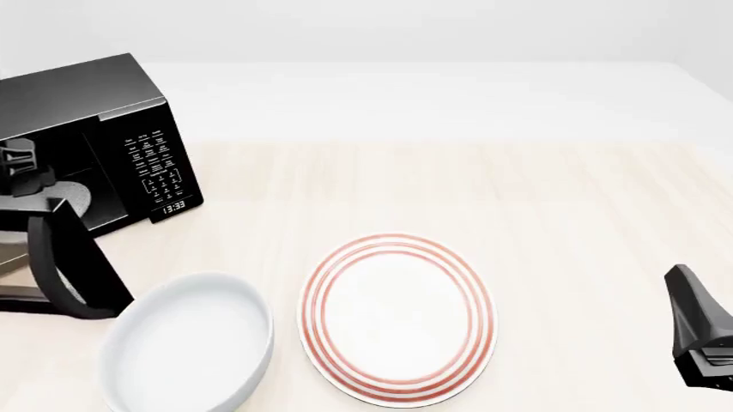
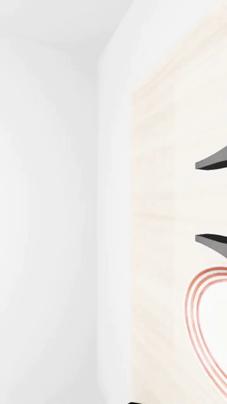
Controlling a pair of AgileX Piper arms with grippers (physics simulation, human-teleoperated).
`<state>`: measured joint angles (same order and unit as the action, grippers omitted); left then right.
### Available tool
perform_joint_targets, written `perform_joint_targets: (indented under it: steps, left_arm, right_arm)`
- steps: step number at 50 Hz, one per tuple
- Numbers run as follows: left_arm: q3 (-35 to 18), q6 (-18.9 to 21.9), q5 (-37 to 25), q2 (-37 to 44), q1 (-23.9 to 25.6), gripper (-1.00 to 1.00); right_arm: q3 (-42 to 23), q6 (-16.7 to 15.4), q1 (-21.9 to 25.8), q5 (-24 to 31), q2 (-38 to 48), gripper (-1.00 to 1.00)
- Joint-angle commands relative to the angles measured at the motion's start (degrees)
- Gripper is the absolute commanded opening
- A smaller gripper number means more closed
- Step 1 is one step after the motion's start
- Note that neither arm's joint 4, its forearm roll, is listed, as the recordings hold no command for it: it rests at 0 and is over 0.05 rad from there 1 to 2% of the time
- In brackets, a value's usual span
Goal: Open the microwave.
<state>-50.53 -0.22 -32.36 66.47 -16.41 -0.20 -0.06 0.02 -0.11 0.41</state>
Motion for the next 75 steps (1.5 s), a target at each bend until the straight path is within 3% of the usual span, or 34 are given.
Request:
perform_joint_targets:
  steps: [1, 75]
  left_arm:
    - [1.24, -0.47, -0.14, -1.23, -0.5, 1.0]
    - [4.31, -1.78, -0.24, -4.88, -1.59, 1.0]
  right_arm:
    - [0.0, -0.02, -0.01, 0.0, 0.0, 1.0]
    - [0.0, 0.0, 0.0, 0.0, -0.01, 1.0]
